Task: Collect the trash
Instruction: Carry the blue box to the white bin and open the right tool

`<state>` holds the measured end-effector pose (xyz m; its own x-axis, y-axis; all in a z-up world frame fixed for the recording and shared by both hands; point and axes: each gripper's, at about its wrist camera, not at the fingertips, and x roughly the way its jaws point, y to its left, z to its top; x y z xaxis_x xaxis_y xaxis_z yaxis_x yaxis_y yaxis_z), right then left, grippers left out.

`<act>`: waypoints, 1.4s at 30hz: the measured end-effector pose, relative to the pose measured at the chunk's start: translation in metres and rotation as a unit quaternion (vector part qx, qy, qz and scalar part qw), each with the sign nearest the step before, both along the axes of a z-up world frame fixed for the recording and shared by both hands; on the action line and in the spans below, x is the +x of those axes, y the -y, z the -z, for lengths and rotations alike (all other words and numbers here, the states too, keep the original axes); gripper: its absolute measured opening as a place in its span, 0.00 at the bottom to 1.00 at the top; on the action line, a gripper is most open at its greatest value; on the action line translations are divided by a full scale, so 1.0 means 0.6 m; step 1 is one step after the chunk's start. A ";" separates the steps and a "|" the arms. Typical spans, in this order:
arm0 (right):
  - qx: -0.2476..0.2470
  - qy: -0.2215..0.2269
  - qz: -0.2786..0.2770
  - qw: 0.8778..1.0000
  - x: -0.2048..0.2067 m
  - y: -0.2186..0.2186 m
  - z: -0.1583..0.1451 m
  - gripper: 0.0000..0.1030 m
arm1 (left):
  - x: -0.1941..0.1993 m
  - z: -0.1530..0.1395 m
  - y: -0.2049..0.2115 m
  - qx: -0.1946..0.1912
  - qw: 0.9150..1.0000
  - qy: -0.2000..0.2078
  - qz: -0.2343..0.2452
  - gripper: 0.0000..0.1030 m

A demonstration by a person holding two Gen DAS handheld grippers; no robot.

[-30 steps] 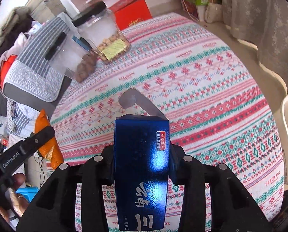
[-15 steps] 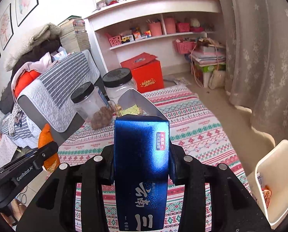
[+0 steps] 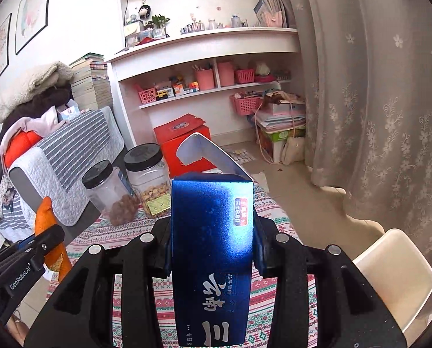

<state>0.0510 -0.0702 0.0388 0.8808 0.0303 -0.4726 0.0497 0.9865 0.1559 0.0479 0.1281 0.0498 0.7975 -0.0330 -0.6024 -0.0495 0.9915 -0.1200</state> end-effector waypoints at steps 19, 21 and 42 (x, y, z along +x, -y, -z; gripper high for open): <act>-0.025 0.025 0.080 0.996 -0.057 0.140 -0.035 0.37 | -0.021 -0.027 0.114 0.012 0.998 0.021 0.050 0.17; -0.027 0.025 0.093 0.995 -0.062 0.160 -0.036 0.37 | -0.021 -0.027 0.128 0.013 0.998 0.020 0.057 0.17; 0.001 -0.021 0.253 0.967 -0.134 0.412 -0.027 0.64 | -0.034 -0.018 0.299 0.029 0.989 0.014 0.147 0.17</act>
<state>-0.0292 -0.3171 0.0551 0.7630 -0.3988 -0.5088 0.5327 0.8337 0.1455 0.0273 -0.0512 0.0607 0.7743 -0.2322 -0.5887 0.2449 0.9677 -0.0595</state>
